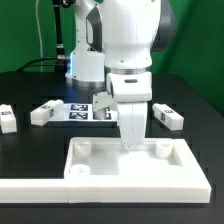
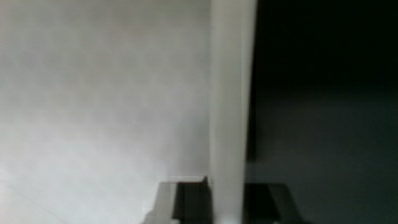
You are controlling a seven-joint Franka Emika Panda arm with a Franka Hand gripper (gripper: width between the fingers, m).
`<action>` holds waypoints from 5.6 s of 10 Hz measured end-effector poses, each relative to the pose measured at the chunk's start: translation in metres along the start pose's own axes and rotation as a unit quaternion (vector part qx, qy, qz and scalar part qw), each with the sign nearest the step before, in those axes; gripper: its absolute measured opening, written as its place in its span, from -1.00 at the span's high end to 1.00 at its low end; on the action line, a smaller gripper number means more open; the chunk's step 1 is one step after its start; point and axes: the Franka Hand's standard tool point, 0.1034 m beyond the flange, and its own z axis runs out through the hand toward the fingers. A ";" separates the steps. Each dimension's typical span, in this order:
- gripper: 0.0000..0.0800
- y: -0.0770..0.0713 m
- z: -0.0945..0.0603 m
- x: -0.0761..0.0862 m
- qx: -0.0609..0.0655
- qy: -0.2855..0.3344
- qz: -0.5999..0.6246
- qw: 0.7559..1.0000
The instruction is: Assemble desk
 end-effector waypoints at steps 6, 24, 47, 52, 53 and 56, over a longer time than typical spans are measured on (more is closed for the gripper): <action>0.06 0.000 0.001 0.000 0.012 -0.003 0.001 1.000; -0.62 -0.015 -0.052 0.083 -0.015 -0.006 0.315 0.949; -0.62 -0.060 -0.055 0.130 0.094 -0.149 0.557 0.812; -0.62 -0.078 -0.038 0.132 0.204 -0.267 0.548 0.766; -0.62 -0.087 -0.025 0.131 0.229 -0.298 0.538 0.755; -0.62 -0.086 -0.020 0.132 0.267 -0.343 0.520 0.735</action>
Offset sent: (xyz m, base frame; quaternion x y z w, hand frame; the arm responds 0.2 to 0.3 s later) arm 0.0000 0.0000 0.0000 0.0000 0.0000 0.0000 1.0000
